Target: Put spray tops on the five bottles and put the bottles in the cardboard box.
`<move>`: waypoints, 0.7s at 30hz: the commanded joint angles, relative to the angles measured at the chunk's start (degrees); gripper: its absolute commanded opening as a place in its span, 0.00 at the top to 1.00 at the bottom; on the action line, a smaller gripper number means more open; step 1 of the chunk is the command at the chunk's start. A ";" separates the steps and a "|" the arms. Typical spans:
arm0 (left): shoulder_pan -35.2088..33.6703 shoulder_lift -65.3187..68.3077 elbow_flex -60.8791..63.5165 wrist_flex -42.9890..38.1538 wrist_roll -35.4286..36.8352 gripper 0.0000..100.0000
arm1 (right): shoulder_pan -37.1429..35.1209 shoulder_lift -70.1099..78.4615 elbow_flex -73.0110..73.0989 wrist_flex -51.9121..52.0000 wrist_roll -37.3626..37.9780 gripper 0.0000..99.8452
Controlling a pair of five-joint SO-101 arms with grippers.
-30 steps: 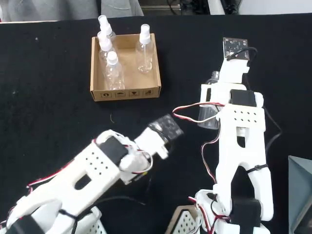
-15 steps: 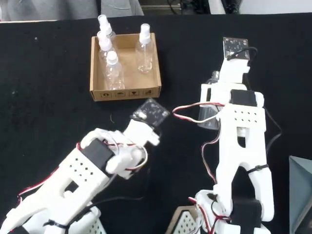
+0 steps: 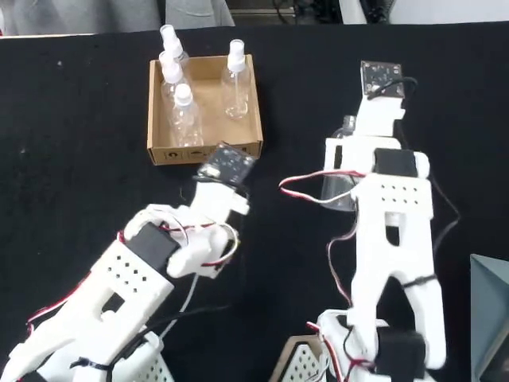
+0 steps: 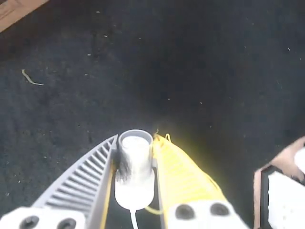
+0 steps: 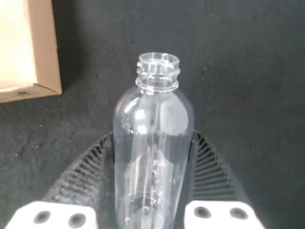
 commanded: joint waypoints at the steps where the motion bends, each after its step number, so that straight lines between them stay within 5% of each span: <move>1: -3.47 -4.13 -2.77 -1.05 1.32 0.97 | -2.02 -7.08 1.36 0.26 0.09 0.90; 21: -14.46 -15.21 2.15 -9.58 13.89 0.97 | -6.33 -9.54 4.97 -1.85 0.09 0.90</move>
